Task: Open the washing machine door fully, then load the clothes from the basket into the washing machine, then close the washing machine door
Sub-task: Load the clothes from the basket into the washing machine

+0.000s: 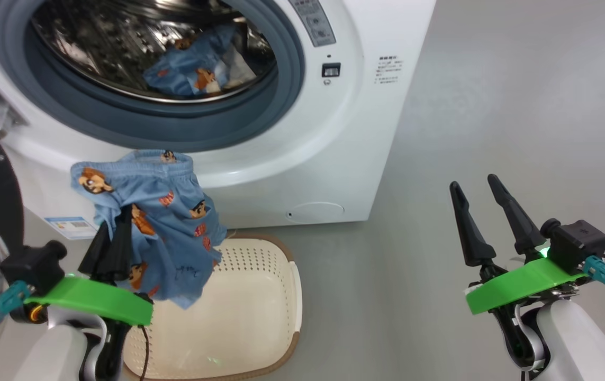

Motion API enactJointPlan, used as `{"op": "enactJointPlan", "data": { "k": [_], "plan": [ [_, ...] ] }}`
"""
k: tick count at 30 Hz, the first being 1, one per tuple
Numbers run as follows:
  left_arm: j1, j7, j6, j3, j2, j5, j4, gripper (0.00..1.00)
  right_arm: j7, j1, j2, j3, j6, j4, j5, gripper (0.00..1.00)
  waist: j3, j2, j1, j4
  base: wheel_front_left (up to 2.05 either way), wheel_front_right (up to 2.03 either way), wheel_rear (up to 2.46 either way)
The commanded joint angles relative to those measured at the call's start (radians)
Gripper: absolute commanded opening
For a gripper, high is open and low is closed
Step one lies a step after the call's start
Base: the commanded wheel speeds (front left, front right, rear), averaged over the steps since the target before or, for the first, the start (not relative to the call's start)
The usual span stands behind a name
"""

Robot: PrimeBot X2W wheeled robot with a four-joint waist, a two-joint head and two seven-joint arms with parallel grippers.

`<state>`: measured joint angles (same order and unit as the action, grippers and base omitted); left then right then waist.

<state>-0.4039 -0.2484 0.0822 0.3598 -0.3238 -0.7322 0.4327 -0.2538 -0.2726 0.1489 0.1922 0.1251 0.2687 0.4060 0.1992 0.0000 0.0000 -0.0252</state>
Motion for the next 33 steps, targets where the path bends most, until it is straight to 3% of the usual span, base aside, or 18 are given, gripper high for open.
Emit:
{"op": "enactJointPlan", "data": {
  "k": [1, 16, 33],
  "plan": [
    [0.009, -0.013, -0.012, -0.055, -0.026, 0.023, -0.063, 0.00, -0.008, 0.014, 0.014, 0.020, 0.006, -0.023, 0.012, 1.00, -0.032, 0.0000, 0.0000, 0.021, 0.00, 0.00, 0.00],
    [0.124, -0.002, -0.079, -0.103, -0.035, 0.056, -0.266, 0.00, -0.008, 0.033, 0.018, 0.018, 0.006, -0.036, 0.021, 1.00, -0.051, 0.0000, 0.0000, 0.002, 0.00, 0.00, 0.00],
    [0.085, 0.029, -0.090, -0.093, -0.048, 0.055, -0.303, 0.00, -0.008, 0.019, 0.020, 0.026, 0.006, -0.045, 0.018, 1.00, -0.029, 0.0000, 0.0000, -0.029, 0.00, 0.00, 0.00]
  ]
}}
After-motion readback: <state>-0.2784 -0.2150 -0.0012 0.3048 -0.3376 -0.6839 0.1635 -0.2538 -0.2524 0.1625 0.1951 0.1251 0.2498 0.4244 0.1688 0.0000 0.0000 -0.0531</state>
